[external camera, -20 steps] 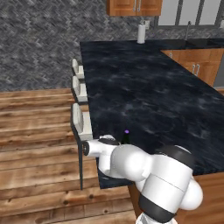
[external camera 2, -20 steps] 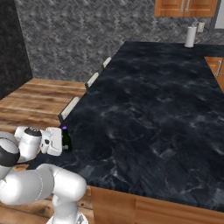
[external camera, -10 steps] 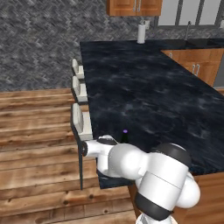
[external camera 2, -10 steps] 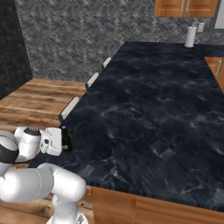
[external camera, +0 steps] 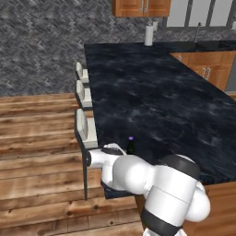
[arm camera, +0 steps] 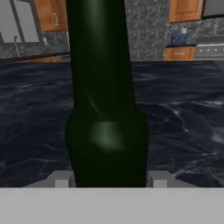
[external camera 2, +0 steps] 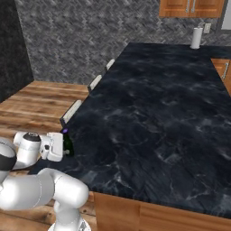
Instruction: Get the candle and the beer from the cabinet and move them to the dining counter.
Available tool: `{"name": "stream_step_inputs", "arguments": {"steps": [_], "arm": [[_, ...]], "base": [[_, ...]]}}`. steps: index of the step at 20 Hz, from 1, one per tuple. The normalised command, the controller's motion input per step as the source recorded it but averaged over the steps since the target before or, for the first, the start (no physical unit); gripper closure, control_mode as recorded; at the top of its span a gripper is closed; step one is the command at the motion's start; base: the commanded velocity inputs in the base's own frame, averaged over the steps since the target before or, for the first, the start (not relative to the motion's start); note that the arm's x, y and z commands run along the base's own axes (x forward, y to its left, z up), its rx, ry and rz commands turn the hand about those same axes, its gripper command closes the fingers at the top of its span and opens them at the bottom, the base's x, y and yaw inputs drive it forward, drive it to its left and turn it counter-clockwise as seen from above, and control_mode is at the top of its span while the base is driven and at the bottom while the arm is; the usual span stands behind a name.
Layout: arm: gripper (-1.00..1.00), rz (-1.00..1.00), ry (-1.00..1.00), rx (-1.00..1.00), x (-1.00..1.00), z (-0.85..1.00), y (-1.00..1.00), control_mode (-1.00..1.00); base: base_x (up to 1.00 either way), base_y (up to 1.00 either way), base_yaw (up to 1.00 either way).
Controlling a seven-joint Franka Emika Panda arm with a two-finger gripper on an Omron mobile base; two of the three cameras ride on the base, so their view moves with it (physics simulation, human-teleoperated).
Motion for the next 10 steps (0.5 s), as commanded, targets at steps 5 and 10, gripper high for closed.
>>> {"name": "stream_step_inputs", "arguments": {"steps": [5,10], "arm": [[-1.00,-0.08,-0.11,0.00,-0.09,-0.06,-0.06,-1.00],[-1.00,-0.09,-0.10,0.00,-0.17,-0.01,0.00,-1.00]], "base": [[0.00,0.00,0.00],[0.00,0.00,0.00]]}}
